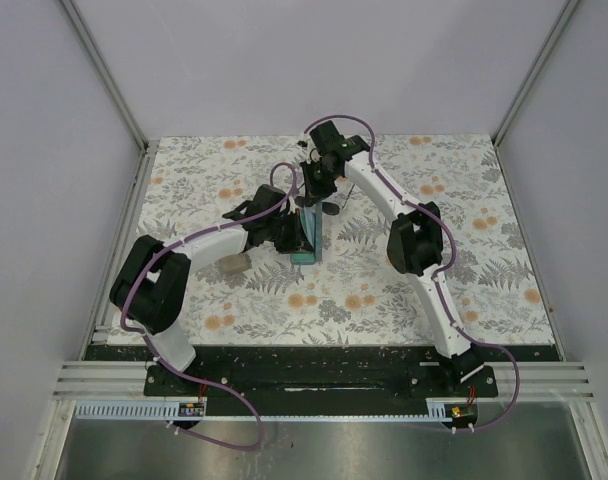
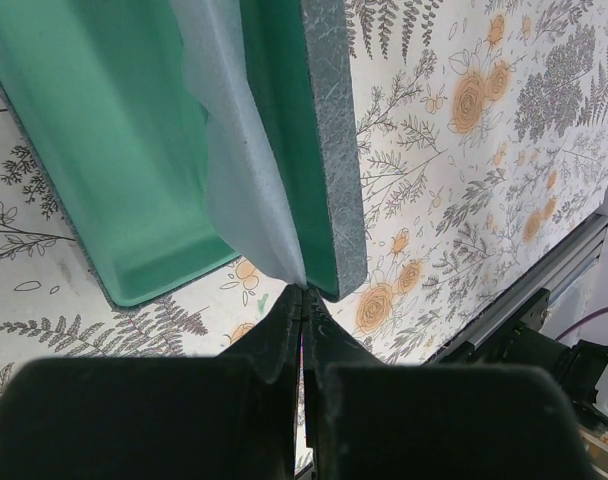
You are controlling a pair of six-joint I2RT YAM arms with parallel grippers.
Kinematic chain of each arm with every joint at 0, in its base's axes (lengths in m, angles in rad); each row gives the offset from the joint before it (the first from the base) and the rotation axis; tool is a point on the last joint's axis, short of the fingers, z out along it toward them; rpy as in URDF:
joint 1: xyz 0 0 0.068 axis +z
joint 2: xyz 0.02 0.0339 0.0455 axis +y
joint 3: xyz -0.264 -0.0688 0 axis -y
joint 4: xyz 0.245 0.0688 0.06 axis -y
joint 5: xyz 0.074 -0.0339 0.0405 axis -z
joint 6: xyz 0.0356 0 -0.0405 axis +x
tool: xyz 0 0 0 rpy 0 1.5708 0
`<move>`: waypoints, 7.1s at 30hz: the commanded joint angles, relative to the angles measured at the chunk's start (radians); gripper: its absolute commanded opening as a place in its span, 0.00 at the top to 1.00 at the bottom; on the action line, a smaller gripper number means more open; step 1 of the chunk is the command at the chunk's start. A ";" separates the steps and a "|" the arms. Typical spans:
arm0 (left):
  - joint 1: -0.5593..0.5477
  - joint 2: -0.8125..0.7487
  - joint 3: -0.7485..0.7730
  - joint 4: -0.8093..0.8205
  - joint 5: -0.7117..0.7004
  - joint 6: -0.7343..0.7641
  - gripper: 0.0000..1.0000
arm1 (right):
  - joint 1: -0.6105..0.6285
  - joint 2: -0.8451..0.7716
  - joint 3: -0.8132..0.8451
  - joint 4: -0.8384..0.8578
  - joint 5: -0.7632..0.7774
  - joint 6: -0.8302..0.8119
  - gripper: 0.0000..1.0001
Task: Organize the sunglasses
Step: Place the folded cleaning cloth in the sunglasses case, then move the opened sunglasses case to the center of the board.
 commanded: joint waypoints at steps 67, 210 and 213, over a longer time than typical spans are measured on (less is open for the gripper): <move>0.120 0.069 -0.136 0.149 0.099 0.049 1.00 | 0.052 0.215 0.233 -0.010 0.088 0.002 1.00; 0.099 0.274 0.312 0.061 -0.253 -0.453 0.23 | 0.093 -1.247 -1.522 0.412 0.420 0.341 0.21; 0.063 0.259 0.335 -0.028 -0.413 -0.601 0.23 | 0.093 -1.264 -1.534 0.412 0.427 0.341 0.21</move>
